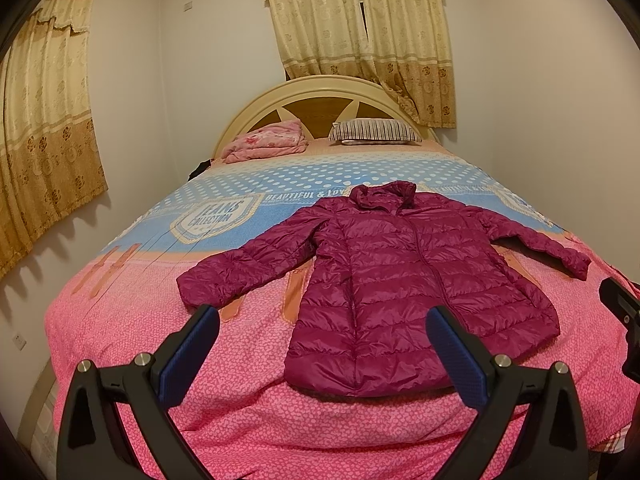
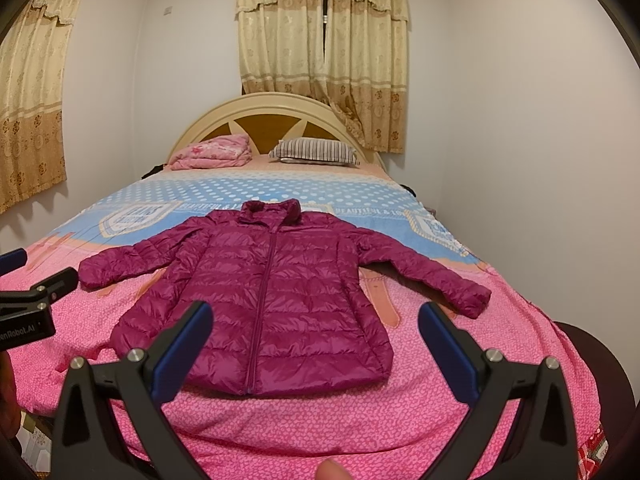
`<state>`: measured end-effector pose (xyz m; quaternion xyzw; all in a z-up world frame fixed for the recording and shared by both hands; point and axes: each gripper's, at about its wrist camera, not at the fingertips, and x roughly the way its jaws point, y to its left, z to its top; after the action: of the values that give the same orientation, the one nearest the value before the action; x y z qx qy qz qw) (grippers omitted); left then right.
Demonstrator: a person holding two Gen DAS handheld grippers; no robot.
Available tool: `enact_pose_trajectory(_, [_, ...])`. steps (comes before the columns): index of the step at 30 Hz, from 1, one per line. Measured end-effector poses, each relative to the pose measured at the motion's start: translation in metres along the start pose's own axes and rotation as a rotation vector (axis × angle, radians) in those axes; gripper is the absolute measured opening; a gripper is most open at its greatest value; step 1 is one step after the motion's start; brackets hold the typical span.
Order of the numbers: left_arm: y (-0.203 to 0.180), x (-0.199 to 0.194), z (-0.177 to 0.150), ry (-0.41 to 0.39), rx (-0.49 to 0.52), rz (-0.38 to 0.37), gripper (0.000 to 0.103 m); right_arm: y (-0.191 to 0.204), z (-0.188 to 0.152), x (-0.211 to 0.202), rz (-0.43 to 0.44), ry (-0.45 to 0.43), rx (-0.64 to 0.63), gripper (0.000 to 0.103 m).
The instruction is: Fold large clothes
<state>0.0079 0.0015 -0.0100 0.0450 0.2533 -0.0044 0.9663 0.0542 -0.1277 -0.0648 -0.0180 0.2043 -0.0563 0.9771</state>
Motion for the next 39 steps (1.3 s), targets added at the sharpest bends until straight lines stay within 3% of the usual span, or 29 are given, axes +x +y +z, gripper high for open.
enact_pose_trajectory(17, [0.007,0.01,-0.001,0.022,-0.027,0.01,0.102,0.004,-0.006,0.0,0.003,0.014,-0.003,0.103])
enact_pose_trajectory(27, [0.004,0.032,-0.001,0.031,-0.018,-0.011,0.102,-0.008,-0.012,0.025,0.009,0.067,0.013,0.103])
enact_pose_trajectory(33, [-0.006,0.075,0.011,0.016,0.021,-0.02,0.102,-0.054,-0.014,0.083,-0.069,0.136,0.08,0.103])
enact_pose_trajectory(39, [-0.011,0.143,0.022,0.051,0.008,-0.007,0.102,-0.137,-0.021,0.157,-0.198,0.254,0.227,0.103])
